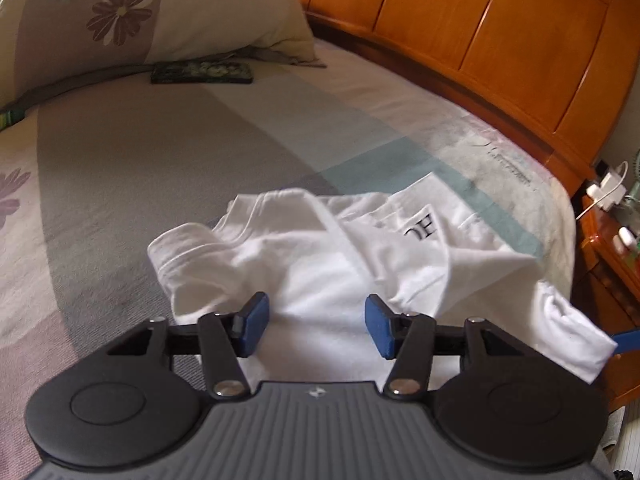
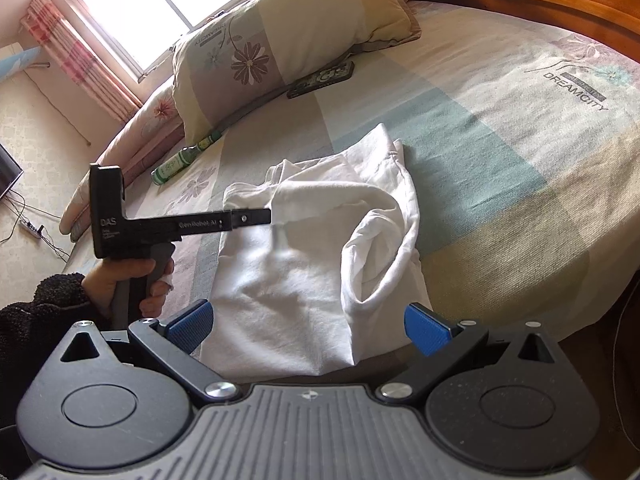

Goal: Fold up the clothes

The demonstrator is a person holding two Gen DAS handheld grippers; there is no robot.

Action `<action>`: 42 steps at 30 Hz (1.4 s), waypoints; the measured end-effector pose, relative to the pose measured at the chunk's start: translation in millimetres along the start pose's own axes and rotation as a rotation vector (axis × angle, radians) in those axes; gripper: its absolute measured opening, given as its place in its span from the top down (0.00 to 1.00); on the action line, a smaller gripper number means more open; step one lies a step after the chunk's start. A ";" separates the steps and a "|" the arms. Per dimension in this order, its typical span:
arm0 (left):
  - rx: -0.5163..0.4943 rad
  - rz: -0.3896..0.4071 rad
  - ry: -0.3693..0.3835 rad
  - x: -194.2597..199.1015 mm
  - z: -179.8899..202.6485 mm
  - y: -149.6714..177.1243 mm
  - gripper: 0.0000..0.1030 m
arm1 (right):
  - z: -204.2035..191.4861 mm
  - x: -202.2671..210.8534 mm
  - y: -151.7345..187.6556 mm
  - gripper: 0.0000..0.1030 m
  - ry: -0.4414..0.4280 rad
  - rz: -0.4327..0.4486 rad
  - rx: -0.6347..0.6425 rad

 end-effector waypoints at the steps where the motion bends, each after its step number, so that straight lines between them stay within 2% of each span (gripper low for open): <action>1: 0.016 0.013 0.011 3.6 -6.3 5.1 0.58 | 0.4 0.1 -1.3 0.00 0.000 0.008 0.008; 3: 0.033 0.032 0.027 11.8 -13.9 11.8 0.59 | 2.2 -1.7 -5.0 0.00 0.001 0.018 0.025; 6: 0.016 0.030 0.012 18.5 -10.1 8.4 0.58 | 5.0 -11.6 -15.7 0.00 0.015 0.013 0.072; 9: -0.020 0.062 0.019 21.1 -1.1 2.2 0.55 | -5.0 -27.6 -32.1 0.00 0.039 0.053 0.253; 10: -0.041 0.077 0.033 21.2 1.7 1.3 0.51 | -8.4 -33.0 -37.6 0.00 0.047 0.067 0.314; 12: -0.036 0.050 0.050 12.6 1.2 3.1 0.48 | -19.0 -52.8 -45.5 0.00 0.098 0.068 0.477; 15: -0.018 0.041 0.051 8.5 -3.0 7.8 0.48 | -25.7 -91.0 -51.2 0.00 0.128 -0.005 0.637; 18: 0.010 0.046 0.066 11.6 -8.9 7.3 0.48 | -23.2 -123.0 -52.0 0.01 0.166 -0.072 0.711; 21: 0.012 0.044 0.071 12.9 -12.7 7.0 0.47 | -10.9 -128.5 -64.5 0.02 0.192 -0.038 0.664; 26: 0.001 0.040 0.076 10.4 -11.5 7.2 0.45 | 23.6 -114.3 -86.6 0.02 0.229 0.048 0.486; 32: -0.021 0.043 0.066 9.1 -1.6 2.7 0.44 | 39.7 -93.1 -83.7 0.02 0.212 0.058 0.377; 37: -0.058 0.072 0.097 10.4 15.9 -3.8 0.44 | 34.7 -72.1 -69.1 0.02 0.128 0.062 0.286; 40: -0.085 0.073 0.100 11.9 27.5 -4.0 0.44 | 25.8 -55.7 -58.2 0.02 0.046 0.063 0.249; 42: -0.107 0.080 0.111 17.5 35.6 -1.8 0.44 | 21.1 -43.8 -48.5 0.06 -0.028 0.050 0.218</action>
Point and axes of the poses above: each gripper's, at about its wrist camera, not at the fingertips, and x roughly against the way its jaws point, z to its right, y to its underside, the point moved 1 cm from there along -x, roughly the way its jaws point, and after that the axes turned 9 degrees about z, right-handed, at the moved point
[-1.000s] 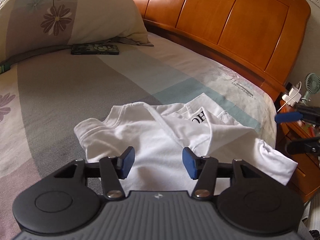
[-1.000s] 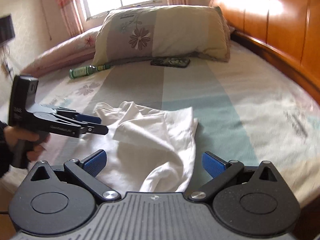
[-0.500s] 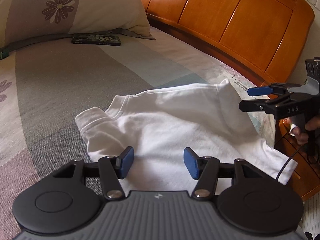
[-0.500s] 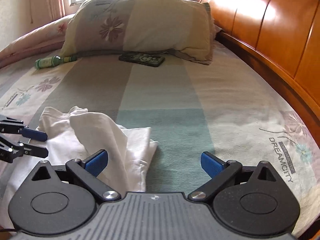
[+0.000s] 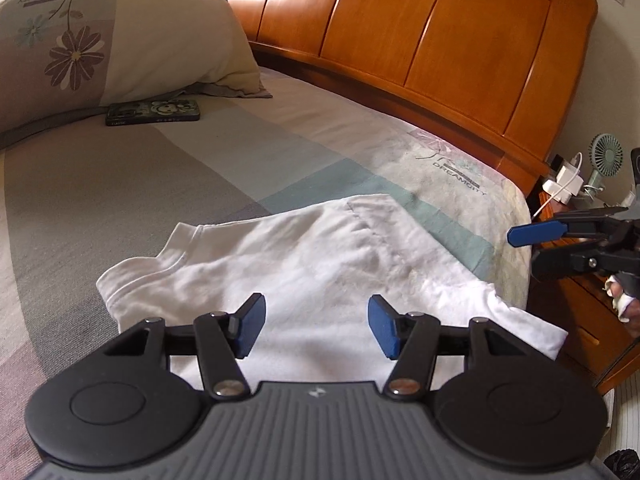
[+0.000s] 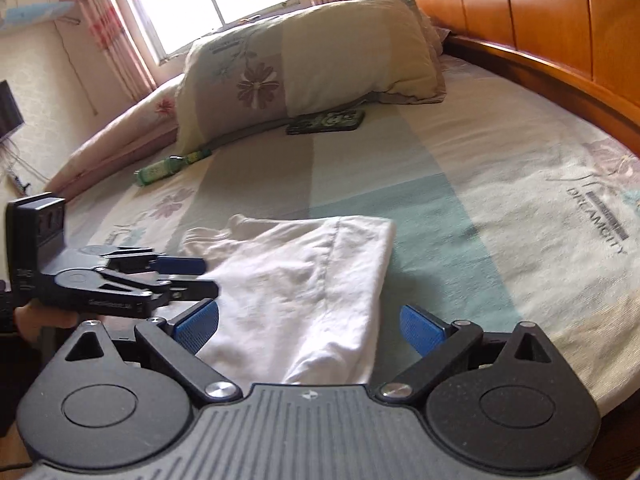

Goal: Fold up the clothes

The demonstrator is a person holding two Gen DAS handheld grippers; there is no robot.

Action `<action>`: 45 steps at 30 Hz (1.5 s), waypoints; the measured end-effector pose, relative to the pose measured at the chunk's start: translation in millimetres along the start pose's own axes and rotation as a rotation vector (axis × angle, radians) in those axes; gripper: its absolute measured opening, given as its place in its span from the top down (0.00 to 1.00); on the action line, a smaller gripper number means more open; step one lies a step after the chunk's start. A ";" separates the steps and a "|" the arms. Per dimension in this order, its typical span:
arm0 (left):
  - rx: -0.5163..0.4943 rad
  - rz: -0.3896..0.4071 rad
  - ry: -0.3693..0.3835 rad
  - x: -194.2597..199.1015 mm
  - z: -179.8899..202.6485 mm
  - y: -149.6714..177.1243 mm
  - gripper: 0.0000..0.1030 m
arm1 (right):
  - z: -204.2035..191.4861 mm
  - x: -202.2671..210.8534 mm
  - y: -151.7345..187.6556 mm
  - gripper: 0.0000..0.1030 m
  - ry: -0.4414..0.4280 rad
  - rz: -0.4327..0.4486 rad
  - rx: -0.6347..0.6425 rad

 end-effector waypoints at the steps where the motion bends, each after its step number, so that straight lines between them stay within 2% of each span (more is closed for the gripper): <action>1: -0.013 0.005 0.010 3.8 4.8 1.1 0.44 | -2.5 4.6 4.4 0.11 -0.030 -0.006 -0.013; 3: -0.060 0.008 0.041 12.3 15.3 6.5 0.44 | -9.0 11.3 17.2 0.20 -0.083 -0.046 -0.022; 4: -0.088 0.007 0.053 16.3 20.7 11.7 0.44 | -11.1 12.0 23.6 0.28 -0.088 -0.070 -0.018; 7: -0.141 -0.051 0.065 18.8 30.9 30.0 0.44 | -8.2 6.1 42.3 0.49 -0.047 -0.140 -0.031; 9: -0.115 -0.102 0.024 16.7 26.7 43.1 0.45 | -2.7 3.7 52.5 0.57 -0.024 -0.170 -0.064; 11: -0.077 -0.092 0.016 24.0 19.4 51.2 0.45 | 3.3 7.5 62.5 0.76 0.003 -0.184 -0.088; 13: -0.045 -0.094 0.013 31.1 13.5 53.8 0.44 | 13.7 17.1 71.9 0.79 0.009 -0.180 -0.125; 17: -0.082 -0.107 0.007 42.3 22.0 47.4 0.46 | 28.8 32.8 73.4 0.79 0.002 -0.145 -0.216; 19: -0.088 -0.077 0.072 49.3 29.9 42.4 0.46 | 27.6 39.3 66.5 0.75 0.000 -0.107 -0.219; 21: -0.119 -0.069 0.118 50.7 39.0 42.6 0.45 | 20.9 42.4 58.6 0.75 -0.008 -0.068 -0.194; 24: -0.114 -0.130 0.134 40.6 44.5 51.4 0.45 | 2.5 32.4 44.8 0.73 -0.032 -0.039 -0.101; 25: -0.098 -0.152 0.134 38.1 43.5 55.8 0.45 | -4.7 24.7 39.7 0.71 -0.046 -0.036 -0.068; 26: -0.082 -0.174 0.134 35.9 42.3 60.3 0.45 | -9.6 17.0 36.8 0.65 -0.071 -0.037 -0.042; 28: -0.047 -0.176 0.140 41.4 36.8 67.8 0.44 | -14.2 -1.8 34.4 0.60 -0.101 -0.046 -0.016; 29: -0.036 -0.178 0.139 44.8 34.6 70.2 0.43 | -13.5 -8.9 34.6 0.60 -0.094 -0.059 -0.003; 31: -0.017 -0.184 0.137 51.6 31.1 73.6 0.43 | -3.5 -23.3 40.6 0.62 -0.002 -0.105 0.039; 32: -0.020 -0.185 0.135 55.0 30.5 72.9 0.43 | 5.6 -21.6 43.8 0.72 -0.011 -0.110 0.018; 34: -0.026 -0.188 0.129 61.6 29.4 71.5 0.44 | 20.2 -15.0 47.0 0.75 -0.022 -0.115 -0.030; 36: -0.045 -0.165 0.125 66.9 27.4 60.5 0.44 | 18.4 -4.5 43.3 0.70 0.020 -0.106 -0.014; 37: -0.053 -0.137 0.114 66.0 24.8 51.8 0.43 | 13.7 -1.1 40.5 0.57 0.046 -0.096 0.011; 38: -0.060 -0.110 0.103 65.0 22.0 43.0 0.42 | 5.7 -0.1 36.3 0.53 0.039 -0.080 0.043; 42: -0.032 -0.024 0.033 38.3 4.8 9.9 0.42 | -25.3 -18.9 23.9 0.51 0.025 -0.054 0.170; 45: -0.002 -0.014 0.011 15.5 -6.2 5.9 0.42 | -35.6 -47.3 23.0 0.47 0.038 -0.075 0.213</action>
Point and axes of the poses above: each gripper's, at about its wrist camera, not at the fingertips, and x roughly against the way its jaws point, z to its right, y to its underside, the point moved 1 cm from there along -x, roughly the way its jaws point, and after that the axes turned 9 degrees about z, right-handed, at the moved point
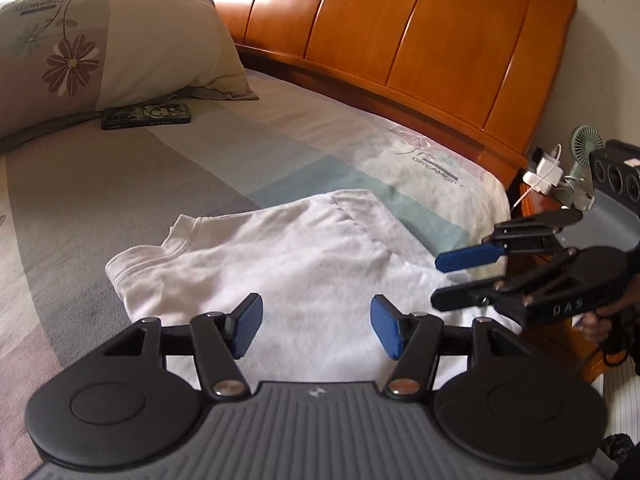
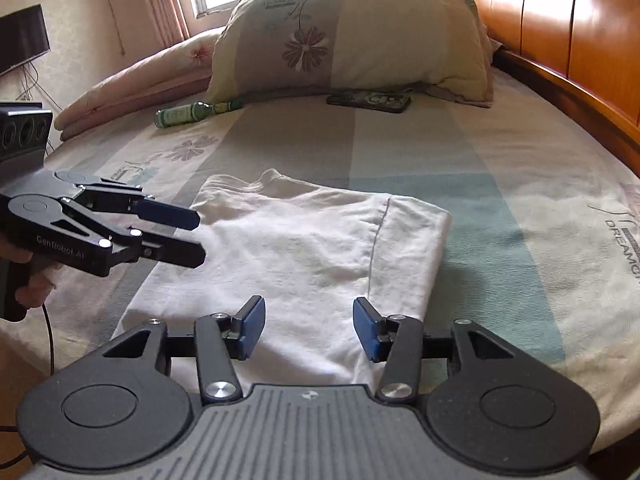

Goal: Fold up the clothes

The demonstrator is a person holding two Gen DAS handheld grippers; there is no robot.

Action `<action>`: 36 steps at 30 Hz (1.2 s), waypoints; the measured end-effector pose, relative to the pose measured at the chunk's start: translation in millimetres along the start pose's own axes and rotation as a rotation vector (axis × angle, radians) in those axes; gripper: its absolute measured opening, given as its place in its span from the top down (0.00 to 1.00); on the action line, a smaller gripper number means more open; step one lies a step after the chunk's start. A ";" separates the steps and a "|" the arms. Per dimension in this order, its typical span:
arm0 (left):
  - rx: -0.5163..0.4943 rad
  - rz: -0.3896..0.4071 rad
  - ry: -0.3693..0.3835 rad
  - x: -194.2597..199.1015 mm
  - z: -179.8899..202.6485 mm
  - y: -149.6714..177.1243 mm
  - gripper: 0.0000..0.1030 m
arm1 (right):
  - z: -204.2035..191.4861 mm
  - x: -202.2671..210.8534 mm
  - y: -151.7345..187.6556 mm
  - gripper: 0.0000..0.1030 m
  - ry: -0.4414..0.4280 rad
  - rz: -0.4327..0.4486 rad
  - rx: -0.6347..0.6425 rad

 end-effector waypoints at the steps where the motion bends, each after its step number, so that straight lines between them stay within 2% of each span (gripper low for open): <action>1: 0.004 -0.010 -0.012 -7.2 -3.6 2.1 0.41 | 1.8 -4.0 4.4 0.47 0.003 -0.006 -0.005; 3: 0.029 -0.077 -0.075 -18.4 -13.3 15.4 0.42 | 5.3 -11.9 13.3 0.47 0.008 -0.018 -0.015; 8: -0.017 -0.007 -0.084 2.1 -15.7 20.7 0.41 | 5.1 -7.6 16.8 0.45 0.013 -0.026 -0.013; 10: -0.042 0.035 -0.102 7.5 -14.4 11.6 0.41 | 2.9 -8.0 9.6 0.39 0.019 -0.026 -0.012; 12: -0.048 0.078 -0.073 3.9 -17.1 2.4 0.38 | -1.6 -13.1 -0.9 0.34 0.040 0.004 0.015; 14: -0.026 0.055 -0.090 -10.4 -24.6 -0.2 0.37 | -3.4 -22.9 -10.7 0.31 0.054 0.012 0.034; 16: 0.013 -0.019 -0.177 -27.4 -38.0 6.8 0.39 | -1.1 -33.4 -15.2 0.31 0.057 0.010 0.019; 19: 0.050 0.010 -0.178 -19.3 -43.8 11.8 0.38 | 7.3 -47.9 -13.7 0.30 0.094 -0.030 -0.011; 21: 0.037 0.020 -0.196 -11.0 -37.7 10.0 0.39 | 12.1 -48.3 -16.0 0.30 0.106 -0.017 -0.010; 22: 0.018 0.035 -0.193 -5.4 -33.1 9.2 0.39 | 14.0 -46.9 -20.3 0.30 0.106 0.003 -0.014; 26: 0.015 0.089 -0.095 4.1 -23.0 7.4 0.39 | 20.1 -60.4 -39.8 0.24 0.110 0.036 -0.019; 28: 0.017 0.112 -0.041 4.5 -18.9 6.9 0.38 | 22.9 -80.2 -43.5 0.24 0.110 0.008 -0.005; 30: 0.057 0.046 -0.047 -8.4 -23.2 11.9 0.37 | 27.0 -93.7 -45.1 0.23 0.110 -0.013 -0.022; 31: 0.085 -0.010 -0.068 -15.9 -28.4 17.0 0.41 | 27.9 -97.0 -46.3 0.22 0.110 -0.014 -0.030; 33: 0.067 0.012 -0.065 -9.9 -27.1 21.0 0.40 | 27.1 -94.8 -50.0 0.22 0.113 -0.017 -0.040; 34: 0.048 -0.007 -0.076 -6.0 -23.8 19.6 0.40 | 25.4 -89.6 -52.5 0.22 0.115 -0.018 -0.042; 36: 0.012 0.004 -0.081 2.3 -17.8 15.3 0.40 | 21.0 -71.3 -53.4 0.21 0.105 0.010 -0.039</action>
Point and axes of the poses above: each gripper's, at about its wrist camera, not at the fingertips, and x roughly against the way its jaws point, z to its right, y to its underside, the point moved 1 cm from there along -x, roughly the way its jaws point, and after that the axes turned 9 degrees about z, right-handed, at the moved point
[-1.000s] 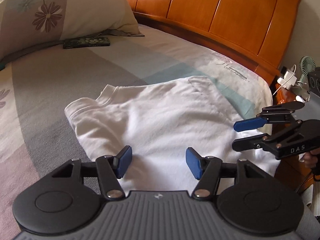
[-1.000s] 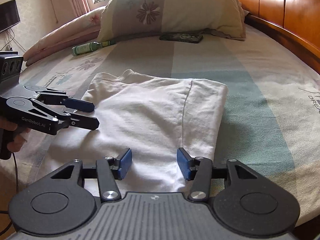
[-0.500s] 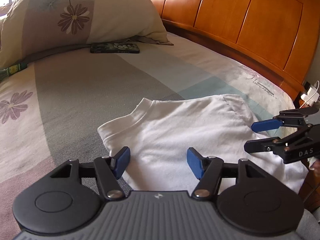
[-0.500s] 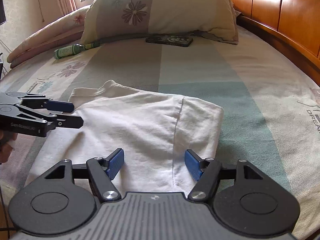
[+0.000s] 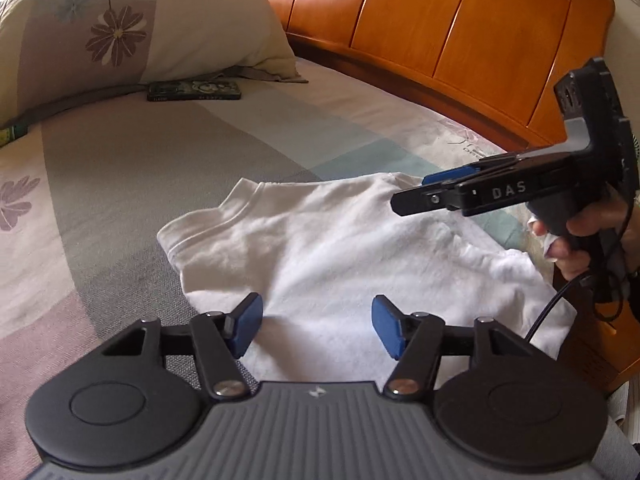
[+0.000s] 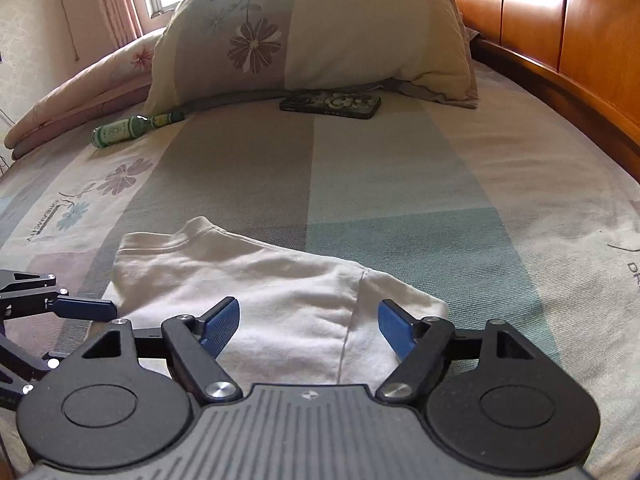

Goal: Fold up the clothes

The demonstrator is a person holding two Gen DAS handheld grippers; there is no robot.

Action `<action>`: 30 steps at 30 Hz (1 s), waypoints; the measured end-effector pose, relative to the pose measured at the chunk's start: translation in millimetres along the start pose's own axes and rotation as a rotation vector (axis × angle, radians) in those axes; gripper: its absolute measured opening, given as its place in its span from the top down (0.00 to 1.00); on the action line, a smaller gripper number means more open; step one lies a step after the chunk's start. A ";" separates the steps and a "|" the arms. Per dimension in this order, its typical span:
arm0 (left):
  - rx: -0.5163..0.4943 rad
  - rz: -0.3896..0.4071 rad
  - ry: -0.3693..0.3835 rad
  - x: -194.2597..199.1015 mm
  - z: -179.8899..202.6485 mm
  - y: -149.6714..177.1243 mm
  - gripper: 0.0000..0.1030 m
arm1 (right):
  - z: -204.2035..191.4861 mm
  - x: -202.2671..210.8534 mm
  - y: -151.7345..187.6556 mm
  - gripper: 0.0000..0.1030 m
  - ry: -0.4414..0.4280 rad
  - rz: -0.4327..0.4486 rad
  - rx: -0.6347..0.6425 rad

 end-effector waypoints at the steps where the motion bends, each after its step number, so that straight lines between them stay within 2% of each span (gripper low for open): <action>1: -0.018 0.013 0.007 1.5 2.7 -3.0 0.40 | -0.7 8.9 0.4 0.20 -0.003 0.009 -0.001; 3: -0.064 0.041 0.023 -4.4 9.6 -11.4 0.40 | -1.2 22.9 3.3 0.20 -0.001 0.021 -0.006; 6: -0.107 0.028 0.058 -31.4 14.9 -22.6 0.39 | 0.1 38.7 8.1 0.20 0.011 0.023 -0.022; 8: -0.189 -0.017 0.031 -51.3 20.6 -22.8 0.39 | 1.8 48.8 11.1 0.20 0.021 0.023 -0.035; 9: -0.235 -0.040 0.009 -58.1 23.4 -21.0 0.36 | 2.8 53.9 12.0 0.20 0.027 0.025 -0.033; 11: -0.269 -0.053 -0.010 -53.9 21.0 -17.2 0.35 | 4.4 63.6 13.5 0.19 0.036 0.028 -0.028; 16: -0.243 -0.060 -0.084 -17.2 -0.1 3.8 0.35 | 5.4 73.3 16.5 0.17 0.007 0.047 -0.043; 18: -0.242 -0.059 -0.107 -8.3 0.2 0.6 0.36 | -0.2 65.1 18.0 0.17 -0.036 0.037 -0.048; 21: -0.240 -0.005 -0.097 -3.6 2.9 -13.9 0.38 | -19.3 45.7 25.4 0.16 -0.080 -0.001 -0.041; 25: -0.201 0.036 -0.042 -14.7 1.8 -30.6 0.38 | -53.6 32.0 40.0 0.17 -0.130 -0.030 0.019; 27: -0.186 -0.008 -0.054 -29.7 -1.2 -26.2 0.37 | -64.0 28.8 48.5 0.17 -0.131 -0.061 0.055; 30: -0.159 -0.060 -0.086 -47.4 -7.8 -15.9 0.33 | -58.8 36.8 61.0 0.14 -0.084 -0.087 0.060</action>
Point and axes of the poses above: each gripper's, at about its wrist camera, not at the fingertips, and x roughly against the way its jaws point, z to its right, y to its underside, the point moved 1 cm from there along -x, roughly the way its jaws point, and after that the axes turned 9 degrees about z, right-handed, at the moved point
